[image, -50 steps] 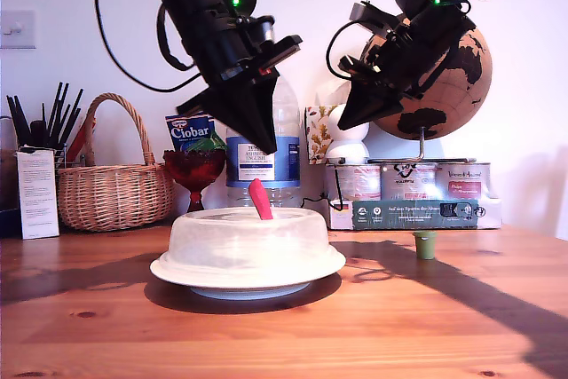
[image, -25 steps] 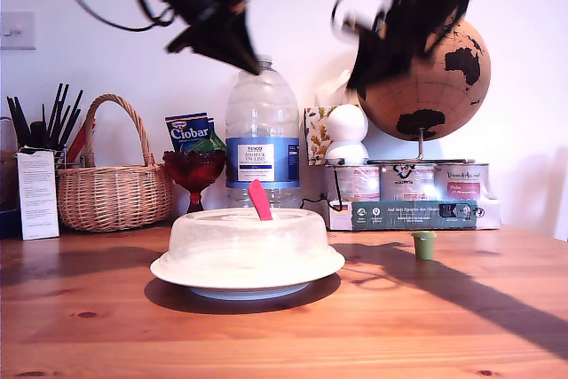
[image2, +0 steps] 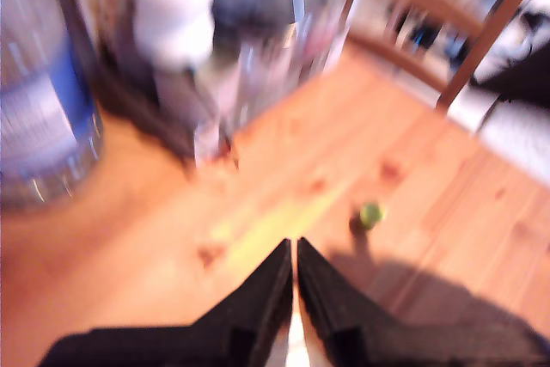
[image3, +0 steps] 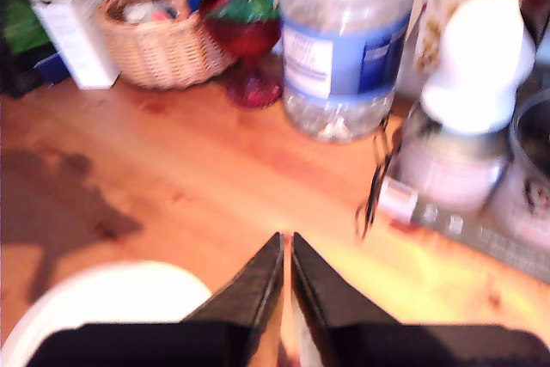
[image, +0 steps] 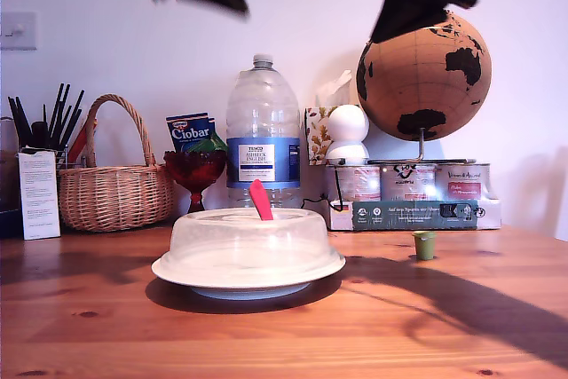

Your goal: Lift the plastic dome with your left arm while removing the green coffee capsule from the plate using your right arm.

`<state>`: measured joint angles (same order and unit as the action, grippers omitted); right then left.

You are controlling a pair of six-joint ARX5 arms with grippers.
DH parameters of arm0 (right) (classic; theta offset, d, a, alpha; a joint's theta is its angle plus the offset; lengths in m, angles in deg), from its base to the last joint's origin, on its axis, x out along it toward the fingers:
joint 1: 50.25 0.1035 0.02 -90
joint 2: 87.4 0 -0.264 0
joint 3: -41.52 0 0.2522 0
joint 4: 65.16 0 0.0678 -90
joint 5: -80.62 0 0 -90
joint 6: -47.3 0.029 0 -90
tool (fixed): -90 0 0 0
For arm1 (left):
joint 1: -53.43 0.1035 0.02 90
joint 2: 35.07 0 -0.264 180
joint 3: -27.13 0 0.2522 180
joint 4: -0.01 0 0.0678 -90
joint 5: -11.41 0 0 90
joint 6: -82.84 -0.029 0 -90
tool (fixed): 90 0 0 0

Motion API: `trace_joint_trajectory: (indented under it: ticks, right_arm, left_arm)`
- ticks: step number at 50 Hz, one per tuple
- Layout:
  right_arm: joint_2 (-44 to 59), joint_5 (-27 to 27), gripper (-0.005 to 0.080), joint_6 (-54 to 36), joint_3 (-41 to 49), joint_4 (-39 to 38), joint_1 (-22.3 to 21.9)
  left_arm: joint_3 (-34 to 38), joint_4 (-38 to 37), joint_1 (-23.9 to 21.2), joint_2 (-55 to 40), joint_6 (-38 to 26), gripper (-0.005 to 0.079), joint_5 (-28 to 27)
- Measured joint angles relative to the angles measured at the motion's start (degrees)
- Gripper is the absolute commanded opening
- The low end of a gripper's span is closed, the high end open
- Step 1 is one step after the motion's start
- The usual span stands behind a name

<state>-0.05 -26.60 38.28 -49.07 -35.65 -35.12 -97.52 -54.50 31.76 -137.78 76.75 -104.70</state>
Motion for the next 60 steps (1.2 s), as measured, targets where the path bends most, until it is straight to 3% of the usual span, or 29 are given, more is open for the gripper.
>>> trace_joint_trajectory:
  ticks: [10,21,29,37,48,60]
  right_arm:
    - [-9.35,0.79,-0.0013,0.52,6.62,-3.74,-0.02]
    - [-18.14,0.94,-0.0013,1.51,13.09,-6.88,1.40]
    - [-22.40,1.33,-0.0013,1.53,20.55,-8.92,4.96]
    - [-28.33,5.05,-0.0013,1.51,28.61,-13.14,9.92]
    - [-38.91,11.15,-0.0013,1.51,36.72,-18.62,15.78]
    - [-48.13,13.53,-0.0013,1.49,42.77,-17.79,20.65]
  left_arm:
    - [11.21,7.96,0.00,10.29,-0.13,-0.0019,-0.02]
    - [31.52,20.92,0.00,22.27,0.39,-0.0019,0.42]
    - [46.03,29.70,-0.20,31.32,4.17,-0.0019,1.57]
    - [56.94,37.38,-2.12,40.74,4.68,-0.0019,3.74]
    - [68.37,44.98,-5.81,52.30,5.81,-0.0019,6.03]
    - [77.59,48.92,-9.70,58.16,7.06,-0.0019,10.84]
